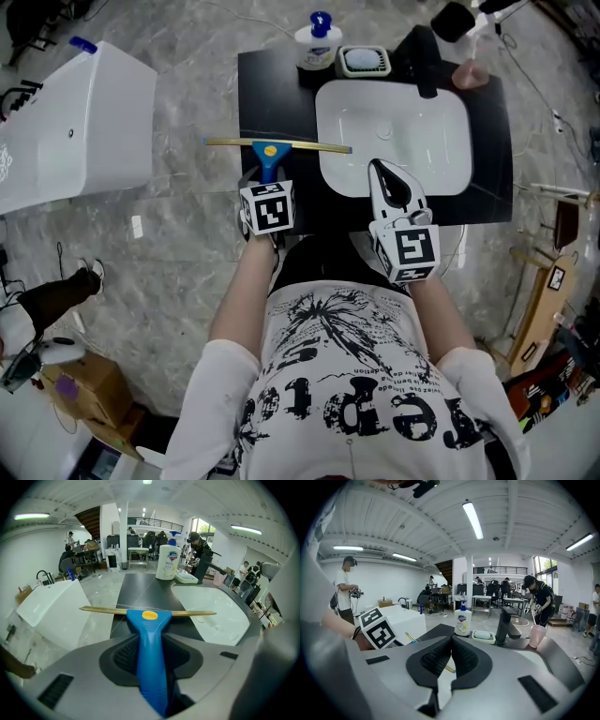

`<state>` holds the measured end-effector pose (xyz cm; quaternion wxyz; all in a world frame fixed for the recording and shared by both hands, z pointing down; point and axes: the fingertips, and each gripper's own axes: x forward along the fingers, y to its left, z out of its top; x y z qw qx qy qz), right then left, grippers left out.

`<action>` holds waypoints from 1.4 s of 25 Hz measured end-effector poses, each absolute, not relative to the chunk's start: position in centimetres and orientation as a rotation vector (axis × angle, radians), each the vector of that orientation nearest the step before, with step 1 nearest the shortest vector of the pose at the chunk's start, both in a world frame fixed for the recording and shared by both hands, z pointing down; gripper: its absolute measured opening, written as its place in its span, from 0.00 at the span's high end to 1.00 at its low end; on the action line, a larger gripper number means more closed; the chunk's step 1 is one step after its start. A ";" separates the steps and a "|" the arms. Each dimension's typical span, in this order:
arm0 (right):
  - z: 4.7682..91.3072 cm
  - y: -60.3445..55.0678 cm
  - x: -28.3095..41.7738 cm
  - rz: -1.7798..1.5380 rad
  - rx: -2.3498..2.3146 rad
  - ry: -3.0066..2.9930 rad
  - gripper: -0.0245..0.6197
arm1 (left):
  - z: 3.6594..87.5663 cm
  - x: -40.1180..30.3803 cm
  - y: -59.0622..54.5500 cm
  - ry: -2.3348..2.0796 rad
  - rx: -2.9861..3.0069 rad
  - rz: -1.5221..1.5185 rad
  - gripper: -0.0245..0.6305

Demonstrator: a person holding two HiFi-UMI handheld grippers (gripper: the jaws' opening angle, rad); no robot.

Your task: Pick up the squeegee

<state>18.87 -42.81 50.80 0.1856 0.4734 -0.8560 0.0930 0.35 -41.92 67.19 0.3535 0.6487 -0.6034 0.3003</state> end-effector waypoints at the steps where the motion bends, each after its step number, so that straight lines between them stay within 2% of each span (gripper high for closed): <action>1: 50.6 -43.0 18.9 0.259 1.330 -2.417 0.94 | 66.7 0.3 -42.0 -1.568 1.678 0.754 0.75; 14: 44.5 -45.5 20.7 0.204 1.309 -2.536 0.94 | 53.6 1.5 -45.5 -1.763 1.877 0.560 0.75; 28: 34.1 -47.3 22.8 -0.010 1.375 -2.702 0.94 | 34.5 2.7 -46.9 -2.046 2.194 0.254 0.75; 35: 30.4 -46.3 22.6 -0.169 1.396 -2.744 0.94 | 28.8 2.7 -44.7 -2.104 2.312 0.095 0.75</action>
